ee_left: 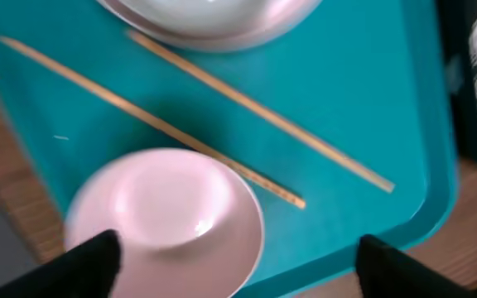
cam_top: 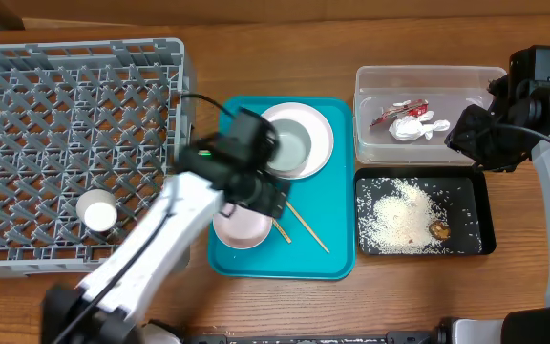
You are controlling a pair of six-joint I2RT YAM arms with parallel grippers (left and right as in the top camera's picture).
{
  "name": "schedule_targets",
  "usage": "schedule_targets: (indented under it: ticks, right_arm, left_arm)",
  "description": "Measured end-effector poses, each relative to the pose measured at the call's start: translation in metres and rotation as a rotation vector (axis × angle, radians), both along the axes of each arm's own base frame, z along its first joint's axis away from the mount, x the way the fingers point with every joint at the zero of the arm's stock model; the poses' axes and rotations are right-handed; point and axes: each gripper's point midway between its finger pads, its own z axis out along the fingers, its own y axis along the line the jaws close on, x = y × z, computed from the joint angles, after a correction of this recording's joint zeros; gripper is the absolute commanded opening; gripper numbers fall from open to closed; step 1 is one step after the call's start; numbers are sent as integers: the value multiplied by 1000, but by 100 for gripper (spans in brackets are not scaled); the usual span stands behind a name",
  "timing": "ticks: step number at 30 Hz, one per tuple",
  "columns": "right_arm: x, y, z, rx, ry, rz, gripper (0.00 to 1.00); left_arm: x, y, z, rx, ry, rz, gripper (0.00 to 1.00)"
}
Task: Sort waste into correct bins and load items into the dishwasher
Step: 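Grasp the pink bowl on the teal tray with the left gripper and lift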
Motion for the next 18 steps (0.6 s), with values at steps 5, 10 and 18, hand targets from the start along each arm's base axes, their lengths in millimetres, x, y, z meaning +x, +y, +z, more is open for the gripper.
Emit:
schedule_targets:
  ticks: [5, 10, 18]
  right_arm:
    - [-1, 0, 0, 0, 3, 0, 47]
    - [-2, 0, -1, 1, 10, 0, 47]
    - [-4, 0, -1, 1, 17, 0, 47]
  left_arm:
    - [-18, -4, -60, 112, 171, -41, 27]
    - [-25, 0, -81, 153, 238, -37, 4]
    - [3, -9, -5, 70, 116, -12, 4]
